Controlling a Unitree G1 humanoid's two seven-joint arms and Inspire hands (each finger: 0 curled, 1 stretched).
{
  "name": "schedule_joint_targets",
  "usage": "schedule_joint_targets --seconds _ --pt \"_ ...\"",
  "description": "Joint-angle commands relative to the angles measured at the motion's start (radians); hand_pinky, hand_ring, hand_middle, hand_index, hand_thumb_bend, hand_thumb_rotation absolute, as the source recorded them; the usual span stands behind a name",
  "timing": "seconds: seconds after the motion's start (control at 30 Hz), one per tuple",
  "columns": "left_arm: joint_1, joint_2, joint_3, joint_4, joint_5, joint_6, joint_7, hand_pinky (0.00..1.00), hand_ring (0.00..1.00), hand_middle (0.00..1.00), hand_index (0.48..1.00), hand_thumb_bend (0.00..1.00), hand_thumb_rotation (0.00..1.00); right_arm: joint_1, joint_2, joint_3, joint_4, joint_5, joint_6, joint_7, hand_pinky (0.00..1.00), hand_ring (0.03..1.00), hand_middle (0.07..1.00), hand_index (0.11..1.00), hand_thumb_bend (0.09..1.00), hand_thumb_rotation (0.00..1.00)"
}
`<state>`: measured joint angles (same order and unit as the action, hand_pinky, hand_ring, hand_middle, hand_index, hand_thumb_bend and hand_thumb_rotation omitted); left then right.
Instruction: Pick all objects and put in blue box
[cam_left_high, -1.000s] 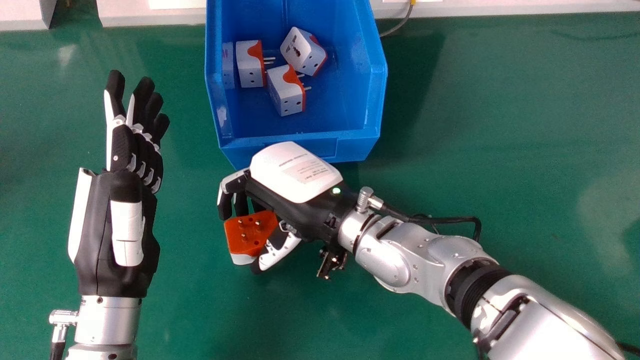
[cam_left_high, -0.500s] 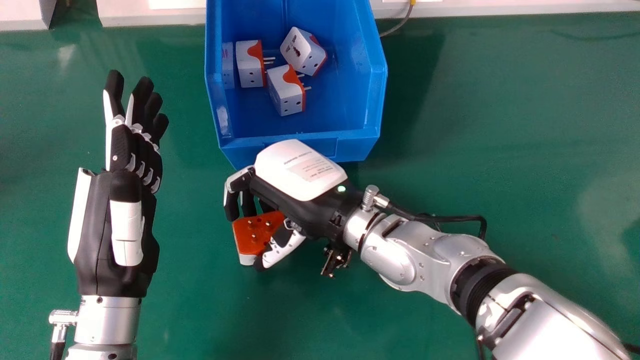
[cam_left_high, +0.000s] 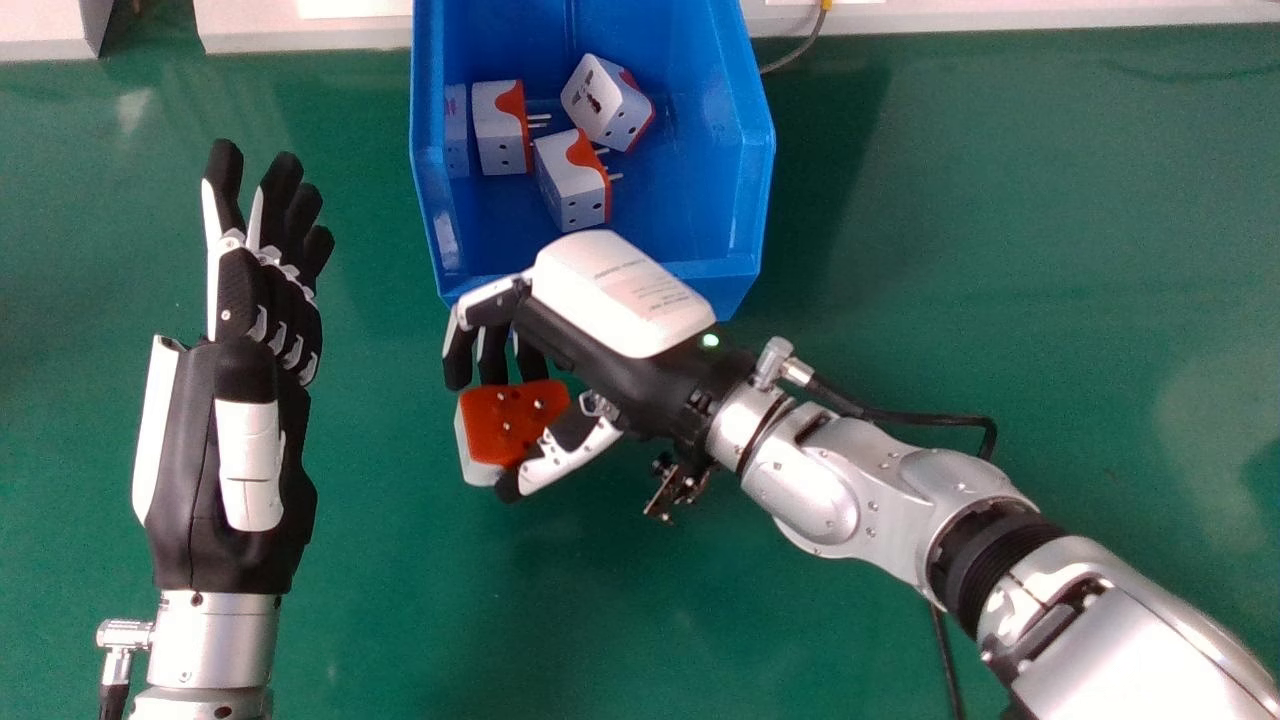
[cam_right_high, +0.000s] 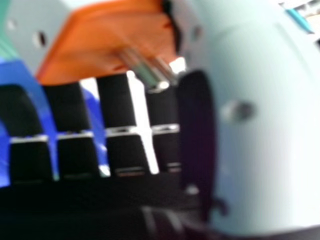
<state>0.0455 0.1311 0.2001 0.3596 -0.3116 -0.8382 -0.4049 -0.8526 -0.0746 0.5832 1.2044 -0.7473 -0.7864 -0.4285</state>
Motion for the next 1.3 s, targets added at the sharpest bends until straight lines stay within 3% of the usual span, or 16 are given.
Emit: schedule_joint_targets --seconds 0.0,0.3,0.4,0.6,0.9,1.13,1.27 --pt "-0.011 0.005 -0.001 -0.002 0.006 -0.011 -0.002 1.00 1.00 1.00 0.996 0.88 0.99 0.002 -0.010 -0.026 -0.040 0.038 -0.041 -0.001 0.26 0.308 0.444 0.508 0.526 0.00" --pt "-0.008 0.007 -0.001 -0.016 0.012 -0.003 0.004 1.00 1.00 1.00 0.997 0.89 0.99 0.025 -0.050 -0.086 -0.109 0.101 -0.110 0.066 0.26 0.317 0.439 0.514 0.525 0.00" --pt "-0.012 0.007 -0.001 -0.009 0.016 -0.004 0.006 1.00 1.00 1.00 0.997 0.89 0.99 0.039 -0.066 -0.113 -0.155 0.131 -0.128 0.096 0.27 0.325 0.439 0.515 0.525 0.00" --pt "-0.029 0.009 0.000 0.022 0.013 -0.011 -0.001 1.00 1.00 1.00 0.997 0.89 0.99 0.060 -0.098 -0.179 -0.265 0.192 -0.145 0.135 0.29 0.342 0.443 0.514 0.526 0.00" --pt "-0.039 0.010 0.004 0.036 0.021 -0.022 0.002 1.00 1.00 1.00 0.998 0.89 0.99 0.011 -0.120 -0.252 -0.314 0.181 -0.124 0.078 0.33 0.367 0.464 0.513 0.523 0.00" --pt "-0.049 0.009 0.003 0.052 0.011 -0.028 -0.010 1.00 1.00 1.00 0.999 0.89 0.99 -0.093 -0.120 -0.273 -0.238 0.167 -0.092 0.047 0.33 0.367 0.473 0.520 0.518 0.00" --pt "-0.044 0.008 0.004 0.041 0.005 -0.028 -0.015 1.00 1.00 1.00 0.999 0.89 0.99 -0.150 -0.121 -0.268 -0.184 0.150 -0.060 0.024 0.32 0.363 0.477 0.528 0.515 0.00"
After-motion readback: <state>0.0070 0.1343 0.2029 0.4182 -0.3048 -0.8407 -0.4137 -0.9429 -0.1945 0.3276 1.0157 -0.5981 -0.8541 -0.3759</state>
